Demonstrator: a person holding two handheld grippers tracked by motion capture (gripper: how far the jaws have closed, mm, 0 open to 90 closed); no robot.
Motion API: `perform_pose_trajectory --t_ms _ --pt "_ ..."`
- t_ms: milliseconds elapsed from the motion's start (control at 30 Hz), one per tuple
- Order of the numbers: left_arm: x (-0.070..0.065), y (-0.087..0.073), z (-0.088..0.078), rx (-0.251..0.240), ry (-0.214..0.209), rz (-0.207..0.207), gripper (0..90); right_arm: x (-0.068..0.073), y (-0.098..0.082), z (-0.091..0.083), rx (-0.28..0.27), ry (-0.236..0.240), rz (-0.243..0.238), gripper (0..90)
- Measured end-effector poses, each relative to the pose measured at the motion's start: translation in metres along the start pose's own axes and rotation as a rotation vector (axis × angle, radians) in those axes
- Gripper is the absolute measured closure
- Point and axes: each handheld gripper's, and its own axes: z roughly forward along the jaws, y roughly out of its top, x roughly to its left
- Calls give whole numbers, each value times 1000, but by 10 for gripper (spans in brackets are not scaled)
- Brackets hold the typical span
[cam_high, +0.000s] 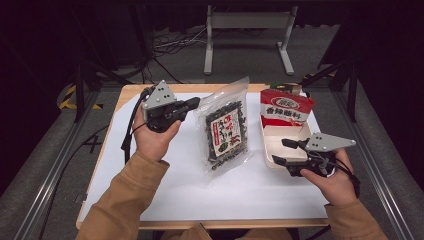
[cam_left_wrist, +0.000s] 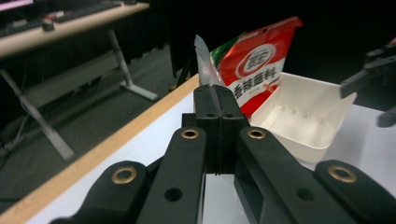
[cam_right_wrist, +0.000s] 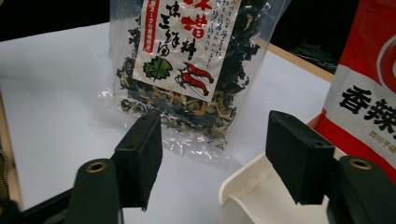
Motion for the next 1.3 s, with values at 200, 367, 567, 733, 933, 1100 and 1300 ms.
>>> perform_pose_trajectory --t_ms 200,367,567,733,933,1100,1300 --pt "-17 13 -12 -45 -9 66 900 1 9 3 -9 19 -4 354" --pt "-26 17 -19 -72 -37 91 900 -1 13 10 -28 25 -1 339" --pt "-35 19 -24 -98 -69 115 900 -3 19 25 -52 34 4 282" --pt "-43 21 -27 -108 -101 139 900 -9 26 42 -45 61 25 260" --pt "-48 21 -30 -116 -127 141 900 -13 34 59 -45 76 14 228" --pt "-50 20 -32 -111 -149 138 900 -17 39 69 -38 84 7 210" --pt "-50 18 -33 -113 -156 130 900 -24 46 81 -53 153 -3 188"
